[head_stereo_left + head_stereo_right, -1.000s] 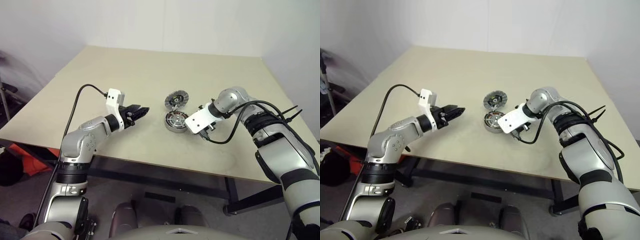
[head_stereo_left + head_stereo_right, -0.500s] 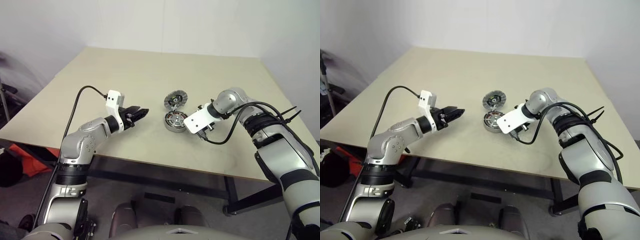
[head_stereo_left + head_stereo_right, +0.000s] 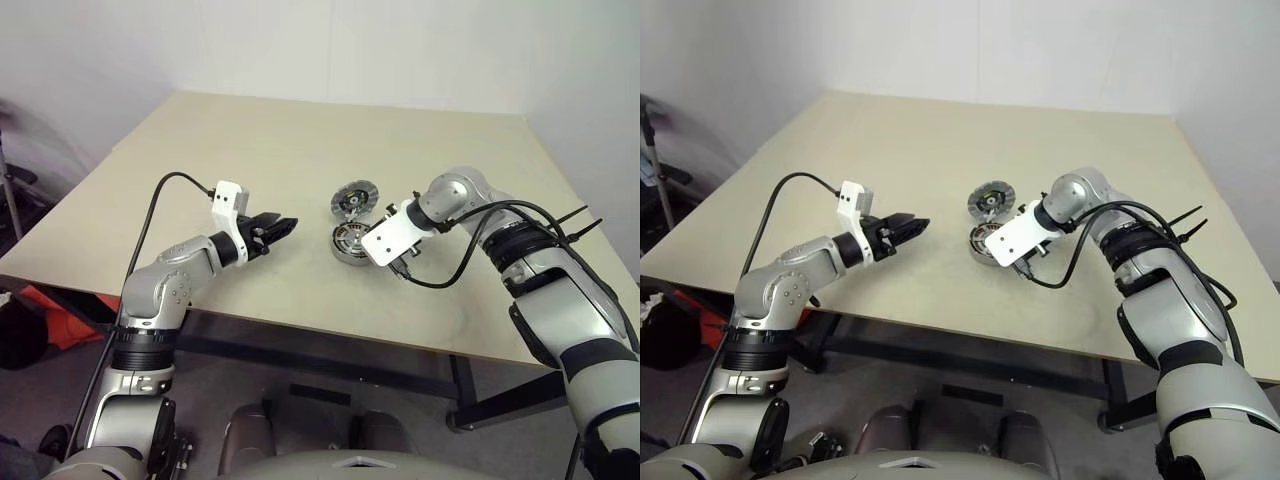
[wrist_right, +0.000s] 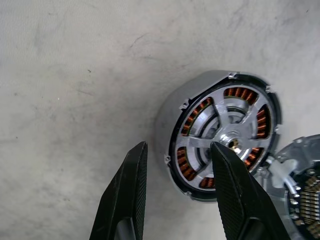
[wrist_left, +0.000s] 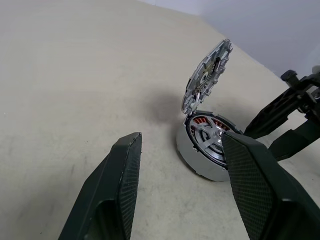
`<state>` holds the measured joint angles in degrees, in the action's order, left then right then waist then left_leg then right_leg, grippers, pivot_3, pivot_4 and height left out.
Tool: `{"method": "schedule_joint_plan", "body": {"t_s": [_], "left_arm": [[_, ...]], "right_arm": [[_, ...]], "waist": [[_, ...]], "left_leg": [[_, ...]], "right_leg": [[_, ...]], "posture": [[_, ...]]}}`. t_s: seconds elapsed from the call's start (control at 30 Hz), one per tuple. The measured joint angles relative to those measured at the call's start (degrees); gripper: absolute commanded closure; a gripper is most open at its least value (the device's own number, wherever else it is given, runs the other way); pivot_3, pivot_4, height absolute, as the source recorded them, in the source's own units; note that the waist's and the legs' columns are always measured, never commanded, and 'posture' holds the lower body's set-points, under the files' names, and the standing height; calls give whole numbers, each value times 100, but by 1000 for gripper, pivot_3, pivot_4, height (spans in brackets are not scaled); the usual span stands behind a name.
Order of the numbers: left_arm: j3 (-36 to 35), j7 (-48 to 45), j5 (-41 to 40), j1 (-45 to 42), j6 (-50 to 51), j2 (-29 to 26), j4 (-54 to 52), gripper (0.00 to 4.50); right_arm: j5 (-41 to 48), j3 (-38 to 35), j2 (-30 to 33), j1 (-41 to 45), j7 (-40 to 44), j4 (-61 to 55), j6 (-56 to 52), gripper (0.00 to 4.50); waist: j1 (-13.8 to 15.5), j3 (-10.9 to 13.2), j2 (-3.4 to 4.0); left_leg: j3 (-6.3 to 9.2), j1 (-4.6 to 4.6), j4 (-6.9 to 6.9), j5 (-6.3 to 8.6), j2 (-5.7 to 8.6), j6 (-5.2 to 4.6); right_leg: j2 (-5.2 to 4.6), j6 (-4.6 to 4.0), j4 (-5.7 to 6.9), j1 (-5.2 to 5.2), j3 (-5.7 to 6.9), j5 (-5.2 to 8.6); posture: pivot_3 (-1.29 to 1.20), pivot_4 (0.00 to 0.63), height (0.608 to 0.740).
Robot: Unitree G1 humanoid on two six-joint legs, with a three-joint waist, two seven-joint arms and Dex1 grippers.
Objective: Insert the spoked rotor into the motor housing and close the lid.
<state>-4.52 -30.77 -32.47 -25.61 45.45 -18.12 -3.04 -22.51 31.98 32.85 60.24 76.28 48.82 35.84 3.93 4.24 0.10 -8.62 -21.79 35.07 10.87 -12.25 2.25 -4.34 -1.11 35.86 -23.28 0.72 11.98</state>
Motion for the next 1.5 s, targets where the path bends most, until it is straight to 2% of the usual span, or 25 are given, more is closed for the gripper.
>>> {"method": "schedule_joint_plan", "body": {"t_s": [0.33, 0.53, 0.57, 0.63, 0.73, 0.8, 1.23, 1.4, 1.5], "left_arm": [[4, 4, 8, 47, 0, -4, -10, 1810], [6, 46, 37, 98, 0, -4, -11, 1810], [6, 48, 39, 98, -1, -4, -11, 1810], [7, 49, 54, 98, -2, -3, -11, 1810], [5, 50, 80, 99, -2, -6, -11, 1810], [6, 50, 90, 99, -7, -6, -11, 1810], [9, 91, 119, 99, -42, 37, -11, 1810], [7, 129, 121, 127, -50, 60, -19, 1810], [-1, 162, 121, 190, -52, 71, -46, 1810]], "right_arm": [[-325, 39, -79, 97, -402, 764, 125, 2295], [-359, 33, -102, 107, -427, 805, 164, 2295], [-358, 28, -106, 108, -420, 805, 164, 2658], [-353, 16, -130, 133, -425, 805, 163, 3113], [-368, 15, -127, 201, -454, 805, 175, 4156], [-378, 27, -181, 200, -454, 810, 221, 4490], [-382, -10, -175, 173, -454, 810, 127, 4490], [455, -635, -179, -432, 122, 48, -1317, 4490], [946, -873, 79, -1080, 669, -1241, -2506, 4490]], "waist": [[-10, 0, 0], [-6, 0, 0], [-5, 0, 0], [-7, 0, 0], [-5, -1, -1], [-12, -2, -3], [-11, -1, -3], [2, -1, -2], [38, -1, -2]], "left_leg": [[0, 4, 0, 0, -2, 0], [0, 9, 2, 0, -5, 1], [0, 10, 2, 0, -6, 1], [0, 9, 1, 0, -7, 1], [-1, 5, 0, 0, -10, 1], [-3, 1, 1, 0, -10, 1], [-3, 3, 1, 0, -13, 2], [-3, -1, 0, -1, -15, 1], [-2, -13, -3, -1, -22, 0]], "right_leg": [[0, 0, 2, 2, 1, 0], [0, -6, 10, 5, 3, -4], [0, -6, 10, 5, 3, -4], [1, -6, 9, 5, 3, -4], [2, -7, -1, 5, 8, -4], [2, -7, -5, 3, 7, -4], [2, -7, 1, 3, 10, -4], [4, -7, -3, 3, 11, -4], [4, -8, -15, 3, 24, -4]], "posture": [[0, 0, 740], [0, 0, 740], [0, 0, 740], [0, 0, 740], [0, 0, 740], [0, 0, 740], [0, 0, 740], [0, 0, 740], [0, 0, 740]]}}
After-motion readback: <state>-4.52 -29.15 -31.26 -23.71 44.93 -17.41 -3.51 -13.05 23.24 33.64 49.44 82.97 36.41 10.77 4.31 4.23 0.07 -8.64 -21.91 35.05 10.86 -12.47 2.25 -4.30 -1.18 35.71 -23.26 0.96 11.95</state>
